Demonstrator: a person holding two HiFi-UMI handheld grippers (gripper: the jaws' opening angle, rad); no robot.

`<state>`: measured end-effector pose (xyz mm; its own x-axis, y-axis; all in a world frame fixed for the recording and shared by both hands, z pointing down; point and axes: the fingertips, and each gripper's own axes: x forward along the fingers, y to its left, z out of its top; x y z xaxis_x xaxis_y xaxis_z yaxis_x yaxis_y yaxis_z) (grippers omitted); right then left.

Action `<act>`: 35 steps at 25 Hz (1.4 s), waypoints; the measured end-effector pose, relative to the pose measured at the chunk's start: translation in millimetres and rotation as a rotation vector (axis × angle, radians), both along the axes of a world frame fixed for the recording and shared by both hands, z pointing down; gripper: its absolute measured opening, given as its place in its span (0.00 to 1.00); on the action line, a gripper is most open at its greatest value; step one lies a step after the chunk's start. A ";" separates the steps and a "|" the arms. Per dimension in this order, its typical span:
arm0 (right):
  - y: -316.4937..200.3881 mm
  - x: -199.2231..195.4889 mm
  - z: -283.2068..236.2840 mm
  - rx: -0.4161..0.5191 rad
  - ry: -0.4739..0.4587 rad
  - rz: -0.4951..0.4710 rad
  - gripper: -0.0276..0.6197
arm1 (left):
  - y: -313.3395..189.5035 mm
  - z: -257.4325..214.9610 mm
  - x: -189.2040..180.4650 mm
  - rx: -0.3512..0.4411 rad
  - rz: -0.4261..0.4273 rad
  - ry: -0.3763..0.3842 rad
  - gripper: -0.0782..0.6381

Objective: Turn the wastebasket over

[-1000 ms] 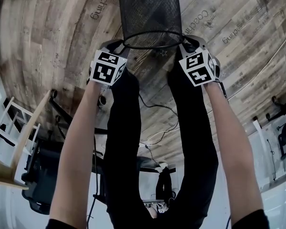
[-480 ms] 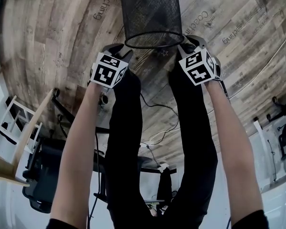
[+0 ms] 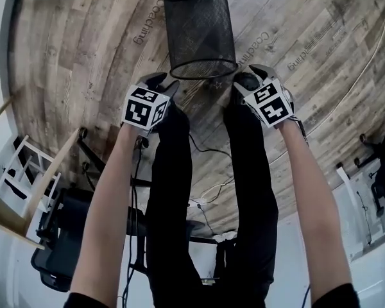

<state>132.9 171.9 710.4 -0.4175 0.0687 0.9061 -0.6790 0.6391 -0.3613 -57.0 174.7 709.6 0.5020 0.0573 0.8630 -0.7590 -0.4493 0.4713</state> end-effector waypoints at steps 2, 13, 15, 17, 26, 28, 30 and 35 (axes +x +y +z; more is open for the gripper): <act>-14.0 6.7 -3.0 0.005 0.011 0.032 0.45 | -14.0 -7.8 4.3 0.008 -0.023 0.015 0.36; -75.9 -18.7 -4.4 -0.050 -0.065 0.257 0.52 | -75.7 -9.6 14.7 -0.032 -0.178 0.083 0.55; -79.2 -24.8 -2.3 -0.063 -0.075 0.275 0.53 | -78.7 -6.9 9.9 -0.044 -0.211 0.078 0.57; -81.7 -29.4 -0.7 -0.072 -0.080 0.284 0.53 | -79.3 -5.1 5.0 -0.058 -0.252 0.074 0.60; -97.7 -39.2 1.2 -0.076 -0.070 0.266 0.53 | -73.4 -0.2 14.4 -0.071 -0.364 0.041 0.67; -102.4 -40.8 0.6 -0.073 -0.070 0.262 0.53 | -75.4 4.6 14.6 -0.054 -0.355 0.005 0.68; -107.0 -42.0 0.7 -0.071 -0.073 0.261 0.53 | -76.8 10.3 13.4 -0.056 -0.355 -0.023 0.69; -114.1 -43.1 4.0 -0.070 -0.076 0.257 0.53 | -77.9 20.3 10.6 -0.070 -0.368 -0.053 0.70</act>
